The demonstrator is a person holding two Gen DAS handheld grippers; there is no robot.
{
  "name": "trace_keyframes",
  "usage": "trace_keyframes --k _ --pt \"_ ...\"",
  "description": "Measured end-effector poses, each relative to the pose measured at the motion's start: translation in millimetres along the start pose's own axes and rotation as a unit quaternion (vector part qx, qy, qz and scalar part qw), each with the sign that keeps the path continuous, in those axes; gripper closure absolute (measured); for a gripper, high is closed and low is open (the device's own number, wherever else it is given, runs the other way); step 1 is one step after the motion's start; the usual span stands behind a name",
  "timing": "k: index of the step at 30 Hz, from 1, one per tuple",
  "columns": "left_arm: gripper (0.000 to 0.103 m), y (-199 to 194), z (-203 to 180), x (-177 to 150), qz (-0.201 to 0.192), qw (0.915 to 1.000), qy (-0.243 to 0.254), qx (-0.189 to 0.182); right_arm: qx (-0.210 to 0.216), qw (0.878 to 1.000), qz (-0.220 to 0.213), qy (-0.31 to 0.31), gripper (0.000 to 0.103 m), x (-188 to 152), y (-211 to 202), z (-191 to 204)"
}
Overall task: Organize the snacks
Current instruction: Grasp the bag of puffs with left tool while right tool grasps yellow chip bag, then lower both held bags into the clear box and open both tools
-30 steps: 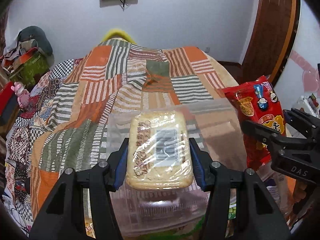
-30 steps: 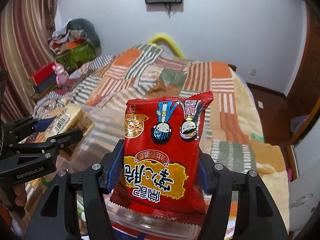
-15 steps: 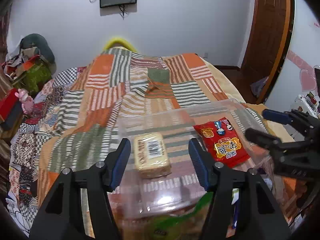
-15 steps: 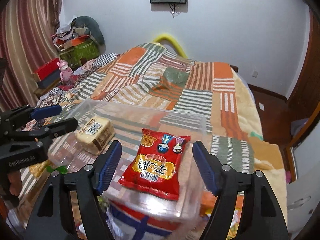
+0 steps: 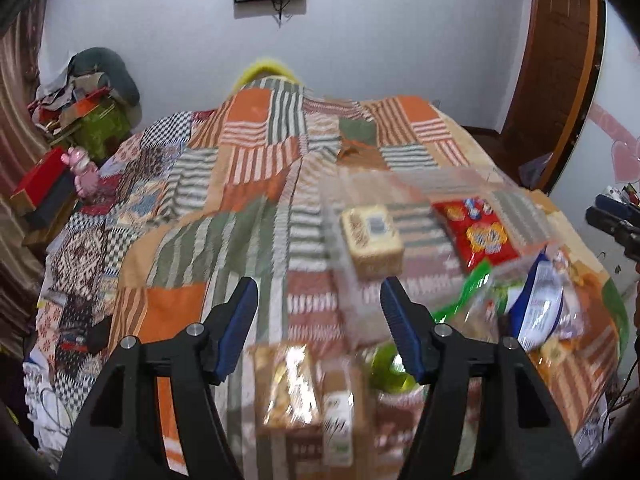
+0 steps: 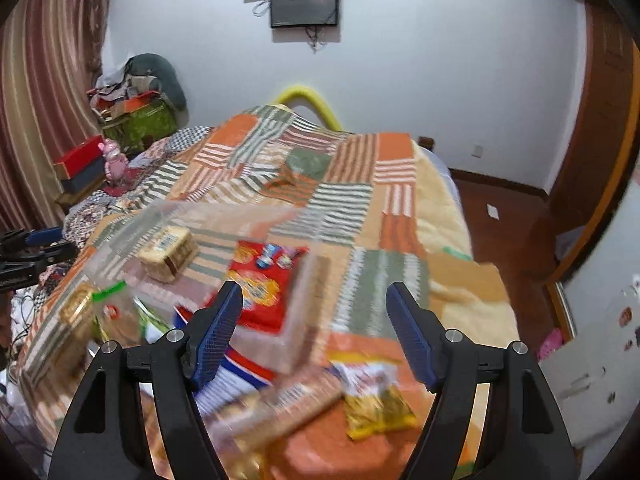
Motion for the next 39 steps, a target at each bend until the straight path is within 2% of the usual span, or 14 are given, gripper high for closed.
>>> trace_keyframes --k 4,8,14,20,23,26,28,29,31,39 --pt "0.039 12 10 -29 0.027 0.9993 -0.022 -0.015 -0.007 0.999 0.018 0.026 0.031 -25 3 -20" --pt "0.039 37 24 -51 0.061 0.9971 -0.046 -0.005 -0.014 0.998 0.042 0.052 0.031 -48 11 -40" --pt "0.039 57 41 -65 0.076 0.9948 -0.067 0.01 -0.012 0.994 0.073 0.082 0.031 -70 26 -59" --pt "0.039 72 42 -69 0.08 0.9946 -0.062 0.021 -0.006 0.993 0.094 0.07 0.031 -74 44 -55" --pt "0.039 80 47 -67 0.085 0.9935 -0.074 0.015 0.0 0.993 0.106 0.059 0.031 -74 55 -49" --pt "0.045 86 49 -67 0.09 0.9928 -0.078 0.012 -0.002 0.991 0.124 0.051 0.031 -78 67 -48" --pt "0.052 86 48 -67 0.085 0.9936 -0.074 0.011 0.001 0.99 0.129 0.052 0.031 -79 70 -47" --pt "0.055 86 46 -66 0.084 0.9939 -0.071 0.009 0.0 0.99 0.13 0.051 0.032 -80 71 -47" --pt "0.059 85 44 -66 0.081 0.9946 -0.064 0.011 0.001 0.991 0.124 0.05 0.048 -79 69 -46" --pt "0.059 73 41 -65 0.069 0.9956 -0.061 0.021 -0.012 0.994 0.098 0.046 0.06 -77 56 -45"
Point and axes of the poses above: each gripper's, at about its wrist camera, not at the fingertips, and y roughly the way its jaws point, z to its left, x to its top, the point moved 10 cm from there along y, roughly the way its jaws point, and after that the axes turned 13 degrees about z, right-handed, at the moved point
